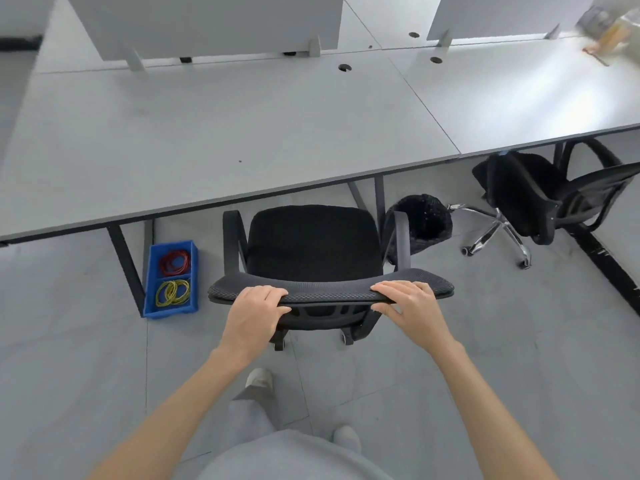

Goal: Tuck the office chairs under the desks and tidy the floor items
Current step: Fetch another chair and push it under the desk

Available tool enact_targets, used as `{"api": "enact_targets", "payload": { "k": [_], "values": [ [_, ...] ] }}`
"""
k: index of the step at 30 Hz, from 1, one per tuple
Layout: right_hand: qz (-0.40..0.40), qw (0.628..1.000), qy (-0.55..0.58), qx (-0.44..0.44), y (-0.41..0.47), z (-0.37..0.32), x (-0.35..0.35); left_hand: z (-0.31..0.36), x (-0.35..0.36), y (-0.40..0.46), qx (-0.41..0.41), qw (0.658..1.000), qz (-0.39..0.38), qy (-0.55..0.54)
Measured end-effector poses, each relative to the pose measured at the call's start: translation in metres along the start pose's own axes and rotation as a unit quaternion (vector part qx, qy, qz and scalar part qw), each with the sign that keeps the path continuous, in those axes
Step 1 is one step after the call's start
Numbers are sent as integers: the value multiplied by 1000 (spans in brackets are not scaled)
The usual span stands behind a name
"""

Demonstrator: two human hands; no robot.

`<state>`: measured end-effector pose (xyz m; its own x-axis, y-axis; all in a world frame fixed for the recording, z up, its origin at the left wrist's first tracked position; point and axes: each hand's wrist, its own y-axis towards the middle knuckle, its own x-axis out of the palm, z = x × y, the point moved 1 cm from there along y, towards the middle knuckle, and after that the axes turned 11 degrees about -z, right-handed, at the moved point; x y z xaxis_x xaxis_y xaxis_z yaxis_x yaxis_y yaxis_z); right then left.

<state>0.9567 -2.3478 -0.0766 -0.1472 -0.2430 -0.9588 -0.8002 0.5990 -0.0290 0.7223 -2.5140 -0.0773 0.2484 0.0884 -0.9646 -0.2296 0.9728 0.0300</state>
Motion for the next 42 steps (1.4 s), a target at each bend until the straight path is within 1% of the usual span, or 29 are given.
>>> {"api": "enact_targets", "payload": {
  "k": [3, 7, 11, 13, 18, 24, 28, 35, 42],
  "values": [
    [6, 998, -56, -26, -9, 16, -7, 27, 9, -28, -55, 998, 21, -19],
    [-1, 993, -89, -75, -13, 39, -19, 59, 16, -55, -89, 995, 45, 1],
    [-18, 991, -75, -110, -15, 51, -19, 77, 21, -77, -150, 988, 8, 28],
    [-20, 991, -62, -119, -17, 53, -15, 86, 24, -85, -162, 986, 0, 36],
    [16, 991, -48, -124, -20, 44, -8, 78, 20, -90, -165, 984, -6, 62],
    [41, 995, -38, -83, -28, 17, 10, 37, 8, -88, -143, 987, -18, 77],
    [49, 996, -23, -65, -24, 13, 10, 28, 1, -76, -124, 989, -22, 75],
    [58, 996, -8, -62, -22, 20, 9, 31, 7, -73, -134, 989, -34, 51],
    [40, 998, -1, -57, -20, 21, 4, 33, 6, -73, -131, 990, -40, 38]
  ]
}}
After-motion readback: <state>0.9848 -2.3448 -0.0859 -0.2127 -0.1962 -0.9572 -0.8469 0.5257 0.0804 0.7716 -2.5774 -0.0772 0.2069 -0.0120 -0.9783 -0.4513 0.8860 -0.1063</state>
